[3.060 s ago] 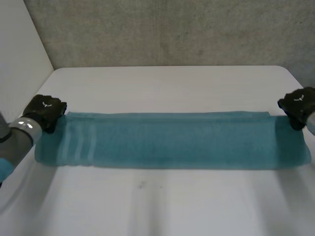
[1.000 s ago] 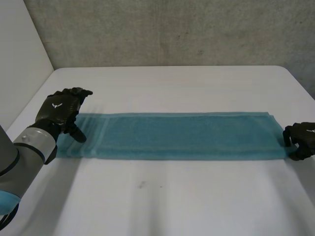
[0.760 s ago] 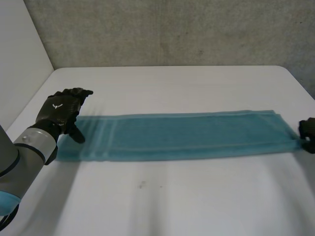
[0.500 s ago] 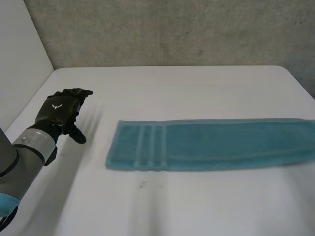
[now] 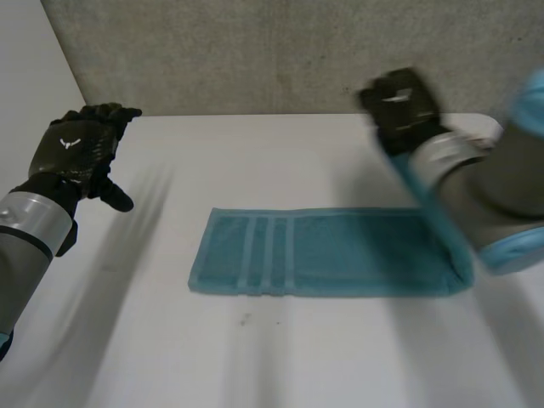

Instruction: Fold the laundry

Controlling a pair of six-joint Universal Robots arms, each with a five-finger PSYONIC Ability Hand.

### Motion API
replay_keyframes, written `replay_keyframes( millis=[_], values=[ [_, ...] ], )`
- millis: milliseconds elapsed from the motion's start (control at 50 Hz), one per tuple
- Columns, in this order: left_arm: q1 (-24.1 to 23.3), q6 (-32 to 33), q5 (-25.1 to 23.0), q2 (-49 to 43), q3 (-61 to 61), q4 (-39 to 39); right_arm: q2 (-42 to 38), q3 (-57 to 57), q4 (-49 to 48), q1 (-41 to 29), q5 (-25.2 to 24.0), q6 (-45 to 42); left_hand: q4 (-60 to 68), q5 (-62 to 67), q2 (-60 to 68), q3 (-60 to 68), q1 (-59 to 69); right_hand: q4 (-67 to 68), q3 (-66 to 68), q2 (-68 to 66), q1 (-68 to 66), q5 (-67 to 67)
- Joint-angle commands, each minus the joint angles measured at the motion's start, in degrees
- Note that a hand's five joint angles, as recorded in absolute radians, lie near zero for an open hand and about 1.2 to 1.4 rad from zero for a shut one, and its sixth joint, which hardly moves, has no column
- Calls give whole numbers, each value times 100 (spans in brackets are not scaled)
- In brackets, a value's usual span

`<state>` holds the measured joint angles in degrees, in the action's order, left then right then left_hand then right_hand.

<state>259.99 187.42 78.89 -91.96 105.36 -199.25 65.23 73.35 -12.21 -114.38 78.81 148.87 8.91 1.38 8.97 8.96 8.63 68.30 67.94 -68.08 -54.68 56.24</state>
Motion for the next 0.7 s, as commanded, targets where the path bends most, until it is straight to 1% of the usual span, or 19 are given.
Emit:
replay_keyframes(
  millis=[20, 100, 160, 240, 280, 300, 320, 340, 360, 400, 420, 440, 460, 520, 560, 580, 620, 660, 700],
  values=[
    [17, 5, 12, 126, 29, 1, -1355, -884, 88, -1824, 3, -42, 109, -138, 103, 104, 137, 1169, 1206, -1192, -2532, 1376],
    [17, 5, 12, 117, 73, 1, -2144, -1059, 201, -2377, 29, -60, 109, -138, 103, 104, 137, 1169, 1206, -1192, -2532, 1376],
    [17, 5, 12, 108, 82, 1, -2444, -1121, 263, -2580, 64, -60, 109, -138, 103, 104, 137, 1169, 1206, -1192, -2532, 1376],
    [8, 5, -6, 47, 55, -17, -2436, -1174, 263, -2572, 135, -60, 109, -138, 103, 104, 137, 805, 842, -828, -2168, 1012],
    [-9, 5, -6, 12, 12, -17, -2253, -1218, 263, -2537, 370, -34, 109, -138, 103, 104, 137, -4182, -4146, 4160, 2820, -3976],
    [-44, 14, -14, -6, -23, -17, -2252, -1218, 263, -2536, 372, -34, 109, -138, 103, 104, 137, -4207, -4170, 4184, 2844, -4001],
    [-45, 14, -14, -6, -24, -17, -2060, -1183, 272, -2536, 563, -7, 109, -138, 103, 104, 137, -5830, -5794, 5808, 4468, -5624],
    [-88, 31, -23, -84, -67, -43, -2058, -1183, 272, -2536, 565, -7, 109, -138, 103, 104, 137, -5830, -5794, 5808, 4468, -5624],
    [-89, 32, -23, -85, -68, -43, -1832, -1122, 298, -2510, 765, 10, 109, -138, 103, 104, 137, -5830, -5794, 5808, 4468, -5624],
    [-368, 40, -23, -391, -277, -122, -1610, -1033, 343, -2449, 934, 37, 109, -138, 103, 104, 137, -5830, -5794, 5808, 4468, -5624],
    [-370, 40, -23, -393, -279, -122, -1375, -859, 395, -2266, 1082, 72, 109, -138, 103, 104, 137, -5830, -5794, 5808, 4468, -5624],
    [-579, 58, -23, -575, -418, -149, -1068, -597, 474, -2003, 1145, 150, 109, -138, 103, 104, 137, -5830, -5794, 5808, 4468, -5624],
    [-798, 58, -14, -777, -576, -157, -1065, -594, 474, -2000, 1145, 151, 109, -138, 103, 104, 137, -5830, -5794, 5808, 4468, -5624],
    [-1011, 58, -14, -964, -736, -140, -392, 53, 588, -1502, 1163, 387, 109, -138, 103, 104, 137, -5830, -5794, 5808, 4468, -5624],
    [-1484, 67, -23, -1357, -1016, -149, -142, 408, 633, -1280, 1154, 529, 114, -134, 107, 108, 141, -5830, -5794, 5808, 4468, -5624],
    [-1486, 67, -23, -1359, -1017, -149, 67, 765, 676, -1027, 1145, 694, 114, -134, 107, 108, 141, -5830, -5794, 5808, 4468, -5624],
    [-1888, 67, 20, -1867, -1332, -140, 236, 1155, 694, -770, 1110, 845, 114, -134, 107, 108, 141, -5830, -5794, 5808, 4468, -5624],
    [-2064, 67, 29, -2104, -1490, -114, 385, 1551, 650, -489, 1040, 951, 114, -134, 107, 108, 141, -5830, -5794, 5808, 4468, -5624],
    [-2197, 75, 30, -2333, -1596, -105, 630, 2233, 571, 27, 743, 1038, 114, -134, 107, 108, 141, -5830, -5794, 5808, 4468, -5624]
  ],
)
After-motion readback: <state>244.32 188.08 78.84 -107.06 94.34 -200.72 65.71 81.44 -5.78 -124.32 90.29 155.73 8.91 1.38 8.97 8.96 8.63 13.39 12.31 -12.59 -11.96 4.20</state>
